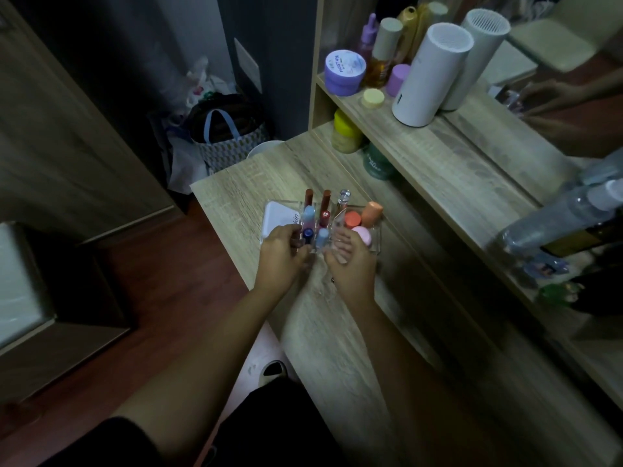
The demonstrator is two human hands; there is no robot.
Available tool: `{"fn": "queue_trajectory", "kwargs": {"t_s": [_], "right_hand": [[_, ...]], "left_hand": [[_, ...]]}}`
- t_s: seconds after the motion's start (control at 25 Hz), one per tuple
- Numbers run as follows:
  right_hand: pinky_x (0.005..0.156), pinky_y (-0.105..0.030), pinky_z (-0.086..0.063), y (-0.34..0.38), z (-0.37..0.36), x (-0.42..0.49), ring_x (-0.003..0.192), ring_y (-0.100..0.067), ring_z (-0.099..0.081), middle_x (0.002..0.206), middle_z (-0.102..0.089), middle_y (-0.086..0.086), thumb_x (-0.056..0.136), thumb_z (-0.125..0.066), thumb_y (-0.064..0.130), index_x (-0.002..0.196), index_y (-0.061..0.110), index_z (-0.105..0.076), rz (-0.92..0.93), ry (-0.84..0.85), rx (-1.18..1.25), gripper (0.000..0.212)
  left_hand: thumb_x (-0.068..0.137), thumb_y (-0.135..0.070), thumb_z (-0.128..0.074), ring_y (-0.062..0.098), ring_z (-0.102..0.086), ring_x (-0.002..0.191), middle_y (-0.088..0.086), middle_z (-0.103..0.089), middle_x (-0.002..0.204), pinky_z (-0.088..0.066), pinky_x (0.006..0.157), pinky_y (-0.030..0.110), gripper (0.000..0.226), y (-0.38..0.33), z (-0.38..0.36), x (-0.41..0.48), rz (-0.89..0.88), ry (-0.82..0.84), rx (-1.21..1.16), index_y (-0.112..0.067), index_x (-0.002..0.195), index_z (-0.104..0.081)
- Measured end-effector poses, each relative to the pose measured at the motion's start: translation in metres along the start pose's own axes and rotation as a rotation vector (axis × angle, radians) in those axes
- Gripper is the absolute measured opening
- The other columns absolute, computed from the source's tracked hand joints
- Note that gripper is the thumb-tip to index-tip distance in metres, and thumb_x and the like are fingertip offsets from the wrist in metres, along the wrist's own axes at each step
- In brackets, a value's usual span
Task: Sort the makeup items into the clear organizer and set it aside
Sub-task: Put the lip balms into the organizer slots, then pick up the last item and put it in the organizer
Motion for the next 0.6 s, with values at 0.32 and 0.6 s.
{"fn": "queue_trajectory", "kwargs": {"t_s": [0.32, 0.6], "right_hand": [[0.088, -0.036, -0.055, -0.047, 0.041, -0.017, 0.094, -0.020, -0.067, 0.104, -0.072, -0.011, 0.088, -0.060, 0.006, 0.104, 0.007, -0.069, -0.078, 0.082, -0.245, 0.018], [0.080, -0.025, -0.047, -0.040, 0.029, -0.014, 0.091, -0.022, -0.065, 0.102, -0.071, -0.009, 0.079, -0.072, 0.016, 0.106, 0.014, -0.069, 0.056, 0.305, -0.447, 0.027]], "left_hand": [[0.090, -0.012, -0.059, 0.032, -0.061, 0.101, 0.017, -0.068, 0.108, -0.043, 0.089, 0.030, 0.024, 0.015, -0.029, -0.054, -0.247, 0.235, 0.164, -0.003, 0.112, -0.062], [0.095, -0.026, -0.052, 0.033, -0.032, 0.141, 0.018, -0.040, 0.148, -0.029, 0.117, 0.043, 0.053, 0.030, -0.044, -0.060, -0.404, 0.352, 0.408, -0.002, 0.141, -0.039]]}}
Point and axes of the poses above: each hand's wrist, its own x-axis towards the middle knuckle, its own z-axis out of the back of the hand, y = z × x, the point moved 4 cm from there along x, towards the middle knuckle
